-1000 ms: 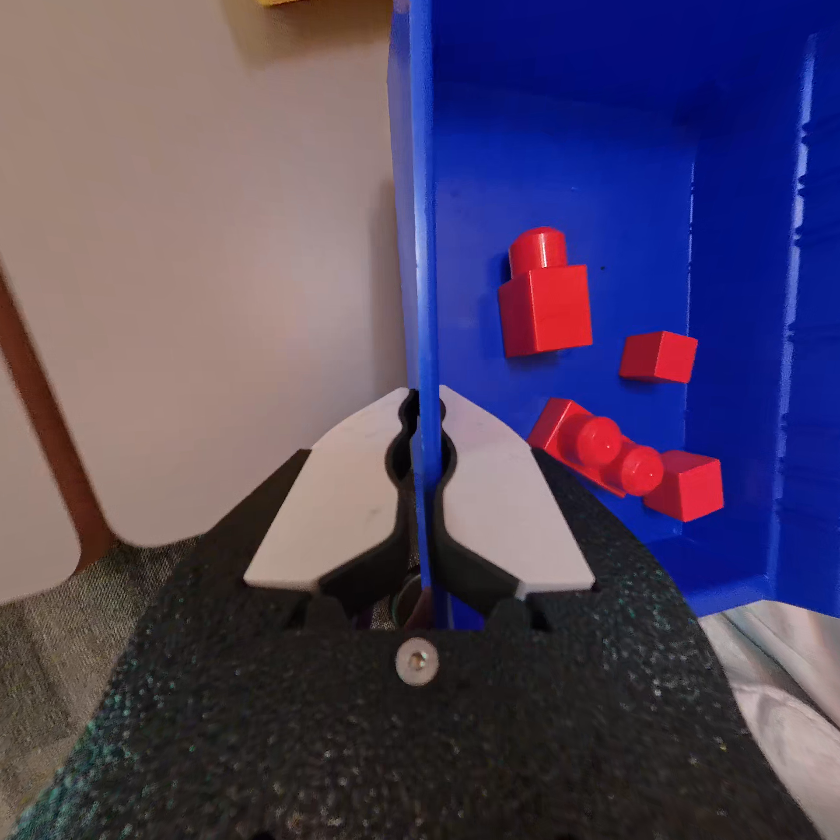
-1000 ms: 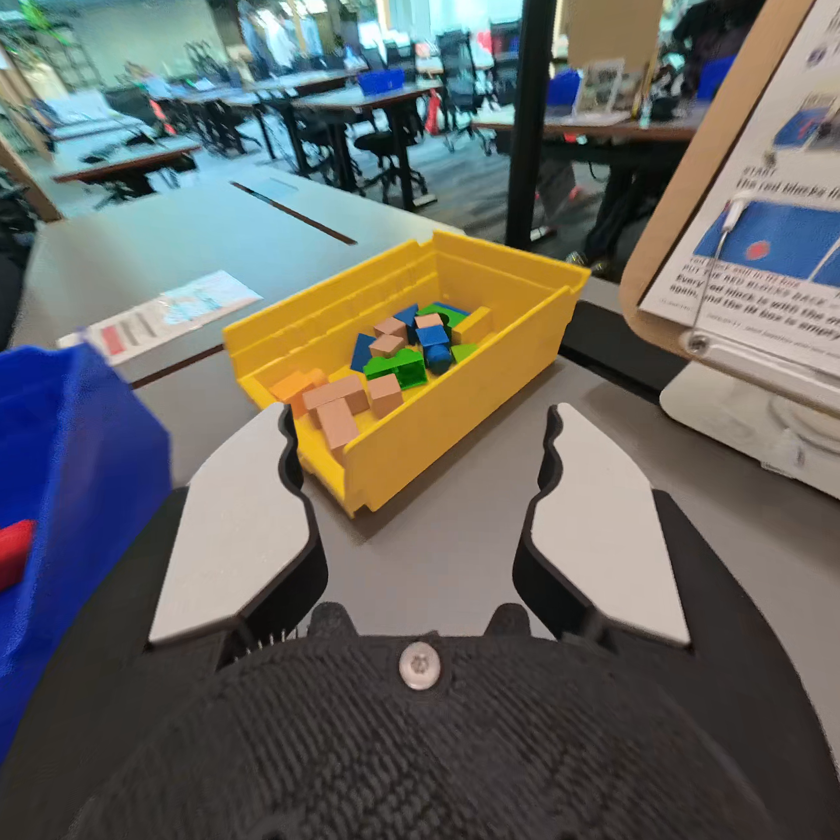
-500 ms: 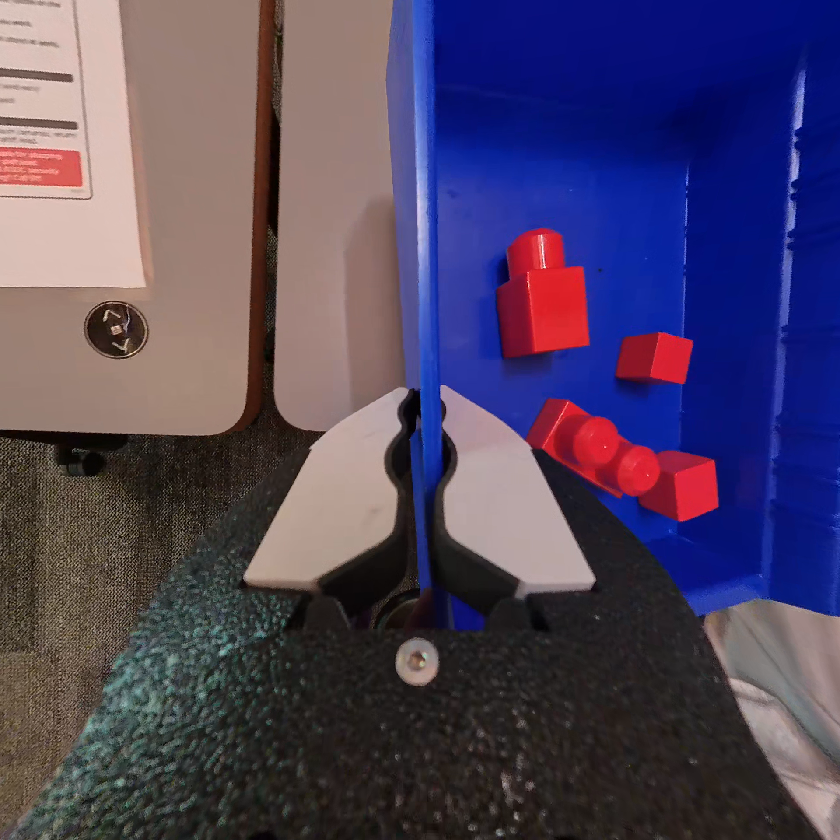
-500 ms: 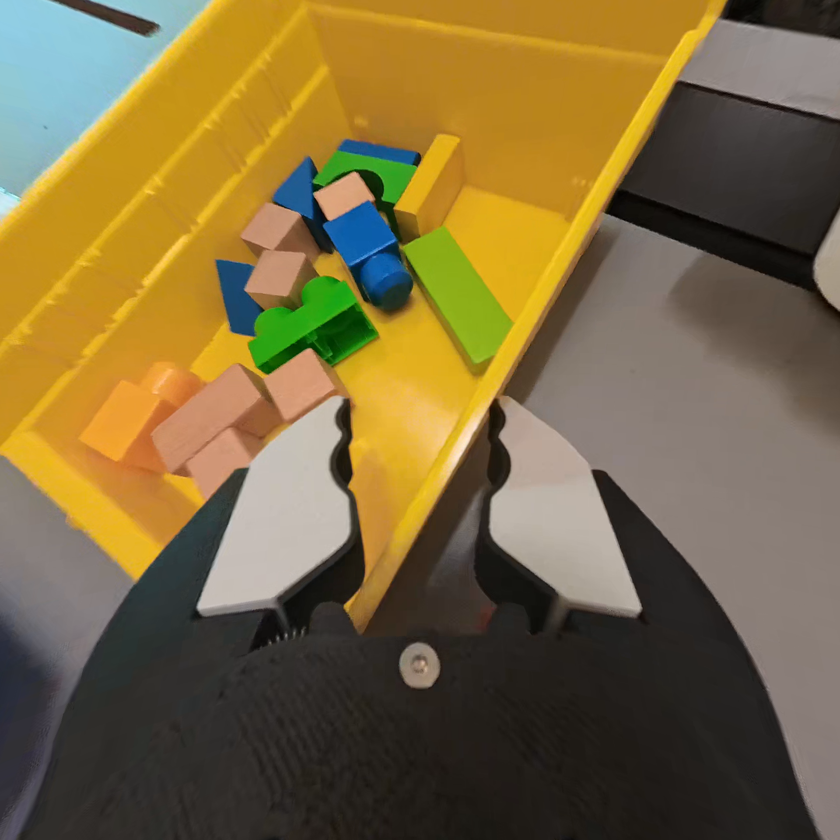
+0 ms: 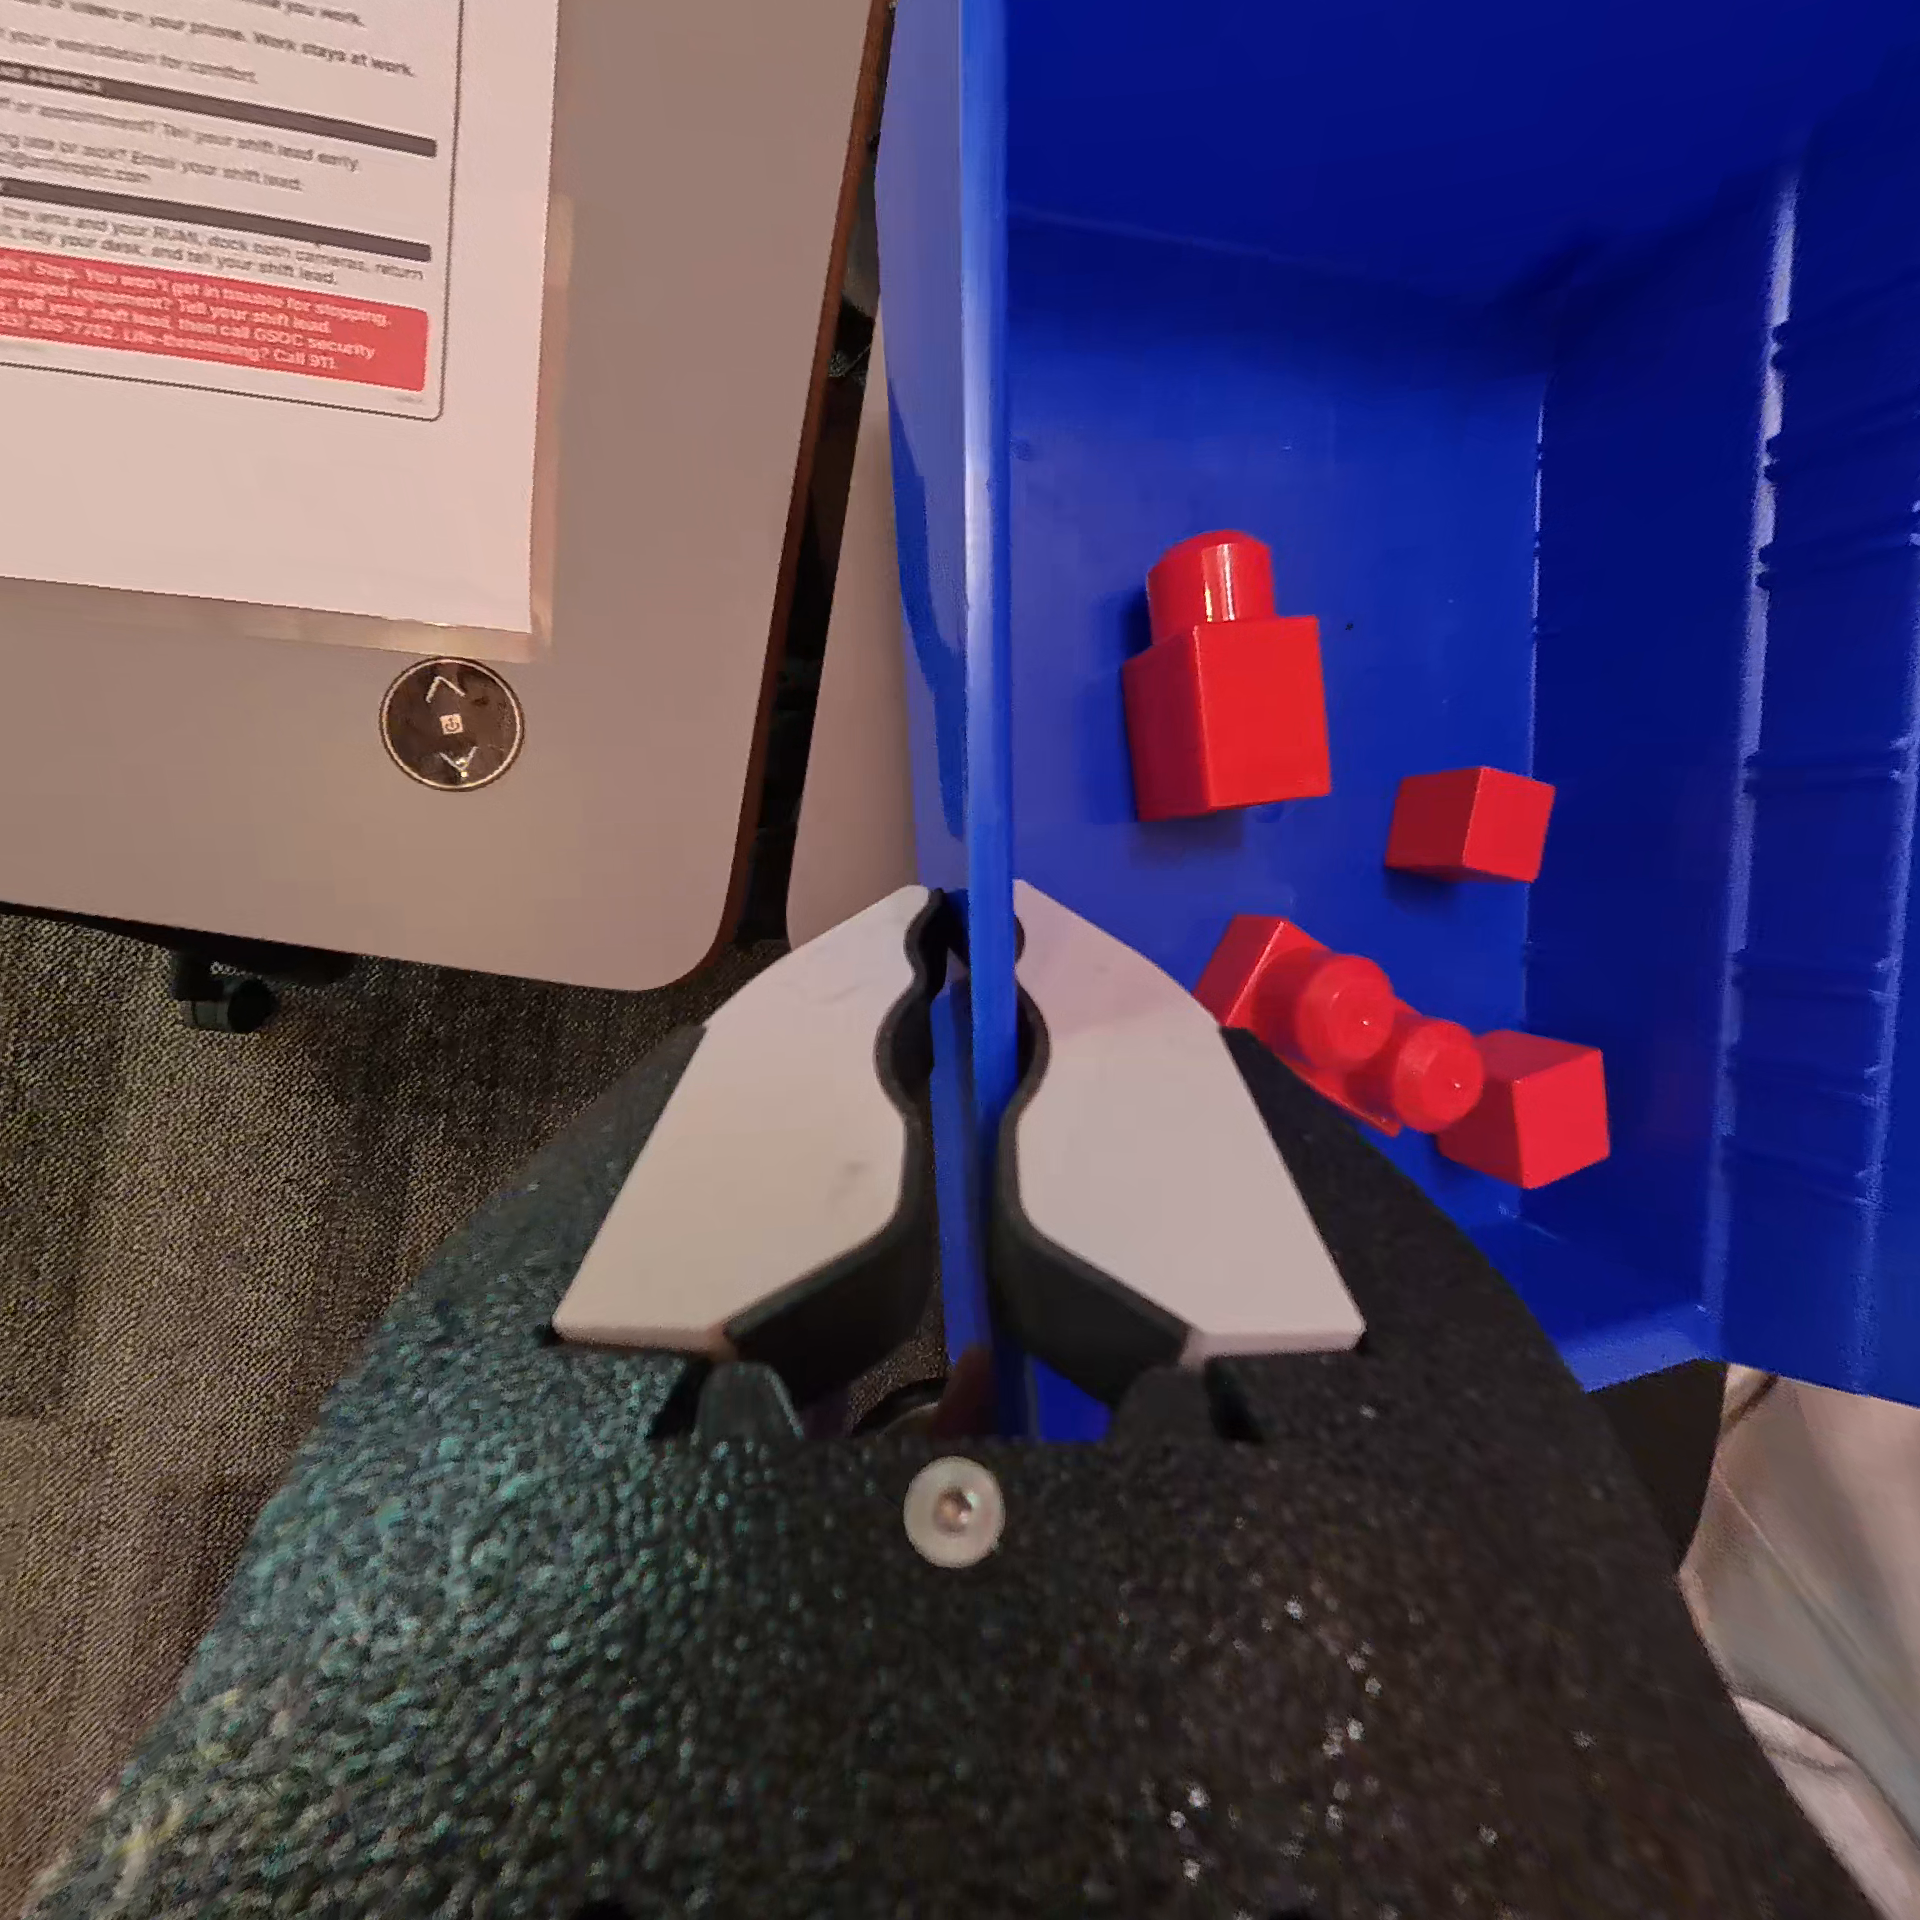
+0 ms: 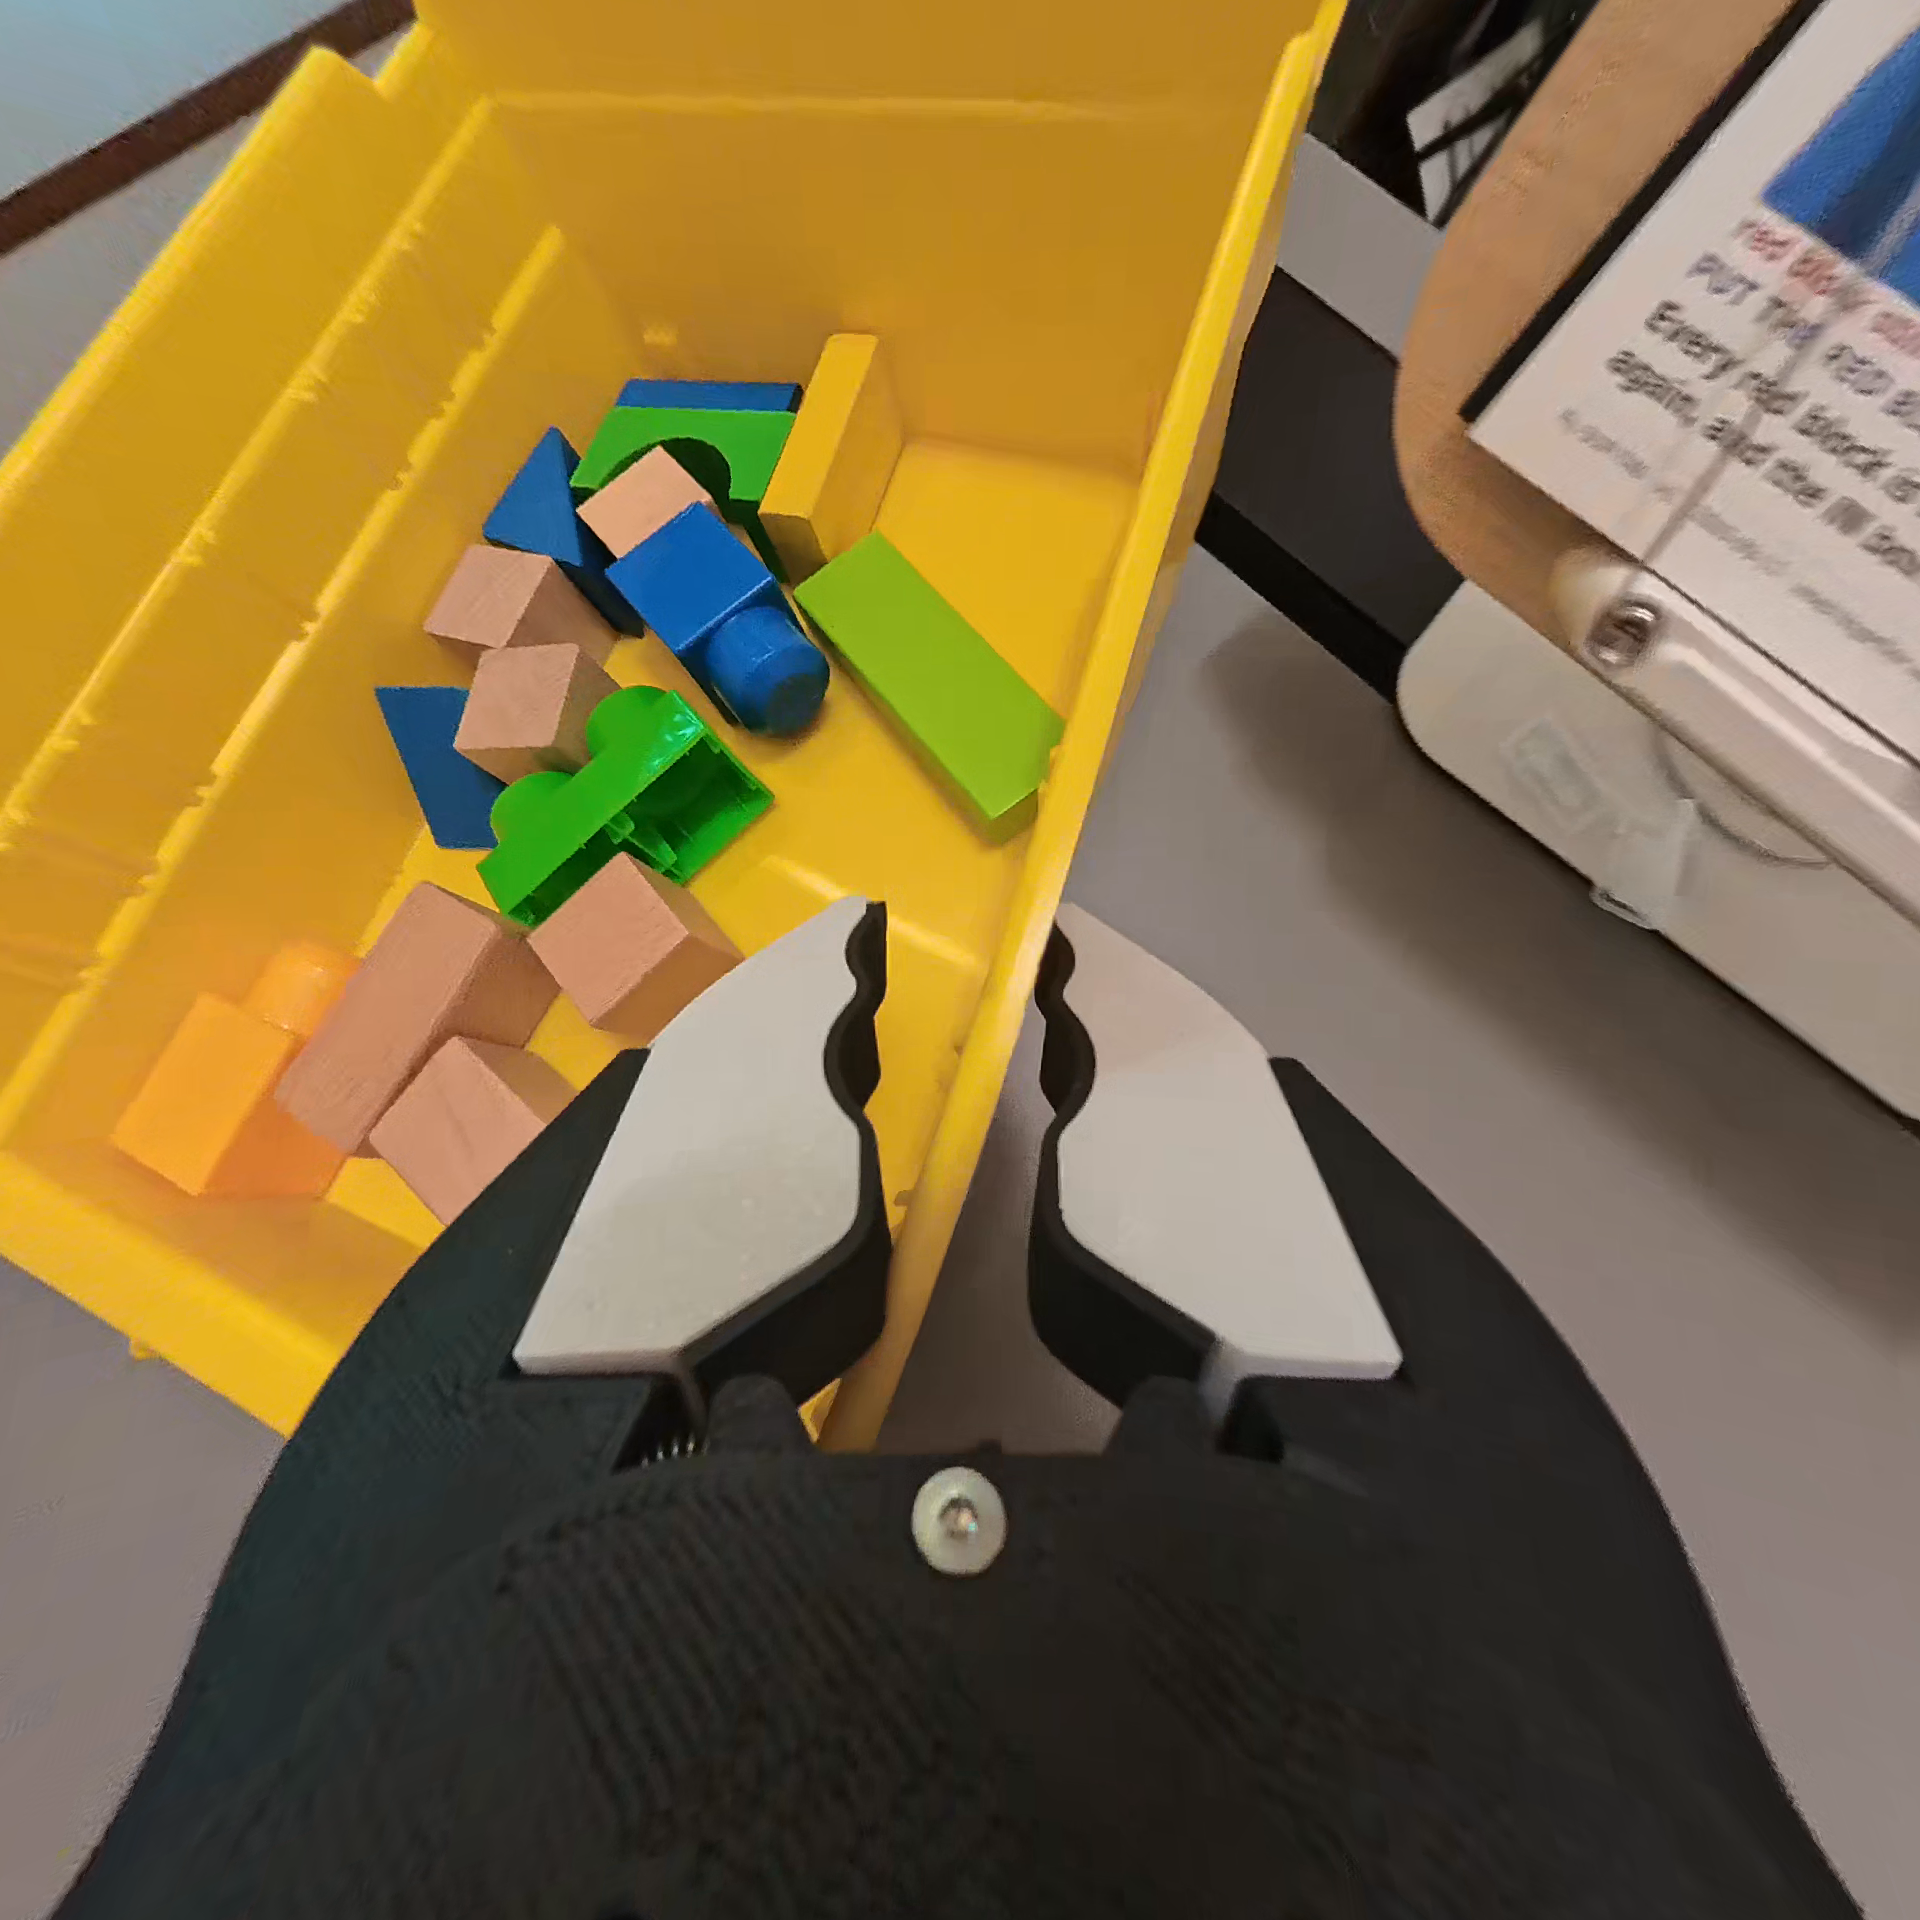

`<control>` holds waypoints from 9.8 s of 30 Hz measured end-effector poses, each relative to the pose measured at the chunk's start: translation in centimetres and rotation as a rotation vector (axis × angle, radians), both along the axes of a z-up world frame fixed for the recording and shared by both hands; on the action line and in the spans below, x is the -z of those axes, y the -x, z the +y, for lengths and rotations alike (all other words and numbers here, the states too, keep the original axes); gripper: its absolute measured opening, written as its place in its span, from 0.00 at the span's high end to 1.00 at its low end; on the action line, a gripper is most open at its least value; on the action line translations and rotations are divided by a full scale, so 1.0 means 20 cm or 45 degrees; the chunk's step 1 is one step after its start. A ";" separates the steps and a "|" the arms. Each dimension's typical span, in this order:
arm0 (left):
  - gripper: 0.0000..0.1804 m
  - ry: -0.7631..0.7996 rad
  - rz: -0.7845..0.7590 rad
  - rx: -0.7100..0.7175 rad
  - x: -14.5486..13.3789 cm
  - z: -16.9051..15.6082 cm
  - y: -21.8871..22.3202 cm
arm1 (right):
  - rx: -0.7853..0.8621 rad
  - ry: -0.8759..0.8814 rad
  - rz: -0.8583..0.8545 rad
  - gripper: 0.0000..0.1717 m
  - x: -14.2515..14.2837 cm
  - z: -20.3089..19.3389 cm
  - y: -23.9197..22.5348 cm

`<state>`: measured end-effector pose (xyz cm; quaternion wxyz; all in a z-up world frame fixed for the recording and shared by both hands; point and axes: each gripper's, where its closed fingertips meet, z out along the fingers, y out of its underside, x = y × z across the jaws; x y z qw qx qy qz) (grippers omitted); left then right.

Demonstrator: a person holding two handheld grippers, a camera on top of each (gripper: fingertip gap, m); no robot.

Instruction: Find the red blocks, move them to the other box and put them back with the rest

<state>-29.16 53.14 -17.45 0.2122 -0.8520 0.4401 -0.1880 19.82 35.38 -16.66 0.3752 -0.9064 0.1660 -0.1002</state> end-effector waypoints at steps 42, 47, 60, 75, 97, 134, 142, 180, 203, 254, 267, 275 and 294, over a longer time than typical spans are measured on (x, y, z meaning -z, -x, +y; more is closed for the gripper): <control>0.95 0.223 0.036 0.114 0.16 0.22 -1.61 | 0.882 -0.284 0.153 0.92 0.11 -3.17 -1.37; 0.96 0.253 0.030 0.109 0.21 0.30 -1.76 | 0.861 -0.272 0.153 0.93 0.16 -3.16 -1.41; 0.83 -0.021 -0.043 0.149 0.14 0.50 -1.96 | 0.980 -0.202 -0.105 0.73 0.02 -3.29 -1.40; 0.63 -0.591 0.231 0.985 -0.14 0.06 -2.05 | 0.521 -0.735 -0.318 0.39 -0.44 -2.51 -0.48; 0.77 -0.750 0.700 1.836 0.36 -0.12 -2.38 | 0.430 -0.610 -0.040 0.39 0.00 -2.46 -0.06; 0.85 -0.640 -1.370 1.624 -0.36 -2.02 -2.04 | -0.340 -0.902 0.887 0.46 -0.23 -1.27 0.41; 0.85 -0.619 -1.443 1.775 -0.26 -2.15 -1.96 | -0.460 -0.948 1.202 0.60 -0.22 -1.25 0.50; 0.67 -0.801 -0.985 1.213 -0.06 -1.82 -2.23 | 0.956 0.217 0.256 0.83 -0.04 -3.05 -0.86; 0.66 -0.580 -1.008 1.087 -0.09 -1.73 -2.22 | 0.634 -0.143 0.063 0.69 -0.21 -2.73 -0.72; 0.81 -0.555 0.242 1.326 0.05 -0.33 -2.14 | 0.061 -0.603 0.191 0.55 -0.02 -1.91 0.25; 0.82 -0.647 -0.982 1.406 -0.55 -1.21 -1.95 | -0.157 -1.058 0.748 0.43 -0.26 -1.34 0.44; 0.82 -0.532 -1.405 1.724 -0.45 -1.84 -1.91 | -0.344 -1.151 1.150 0.45 -0.36 -1.15 0.58; 0.82 -0.470 -1.460 1.964 -0.33 -2.06 -1.82 | -0.569 -1.035 1.402 0.79 -0.30 -1.07 0.73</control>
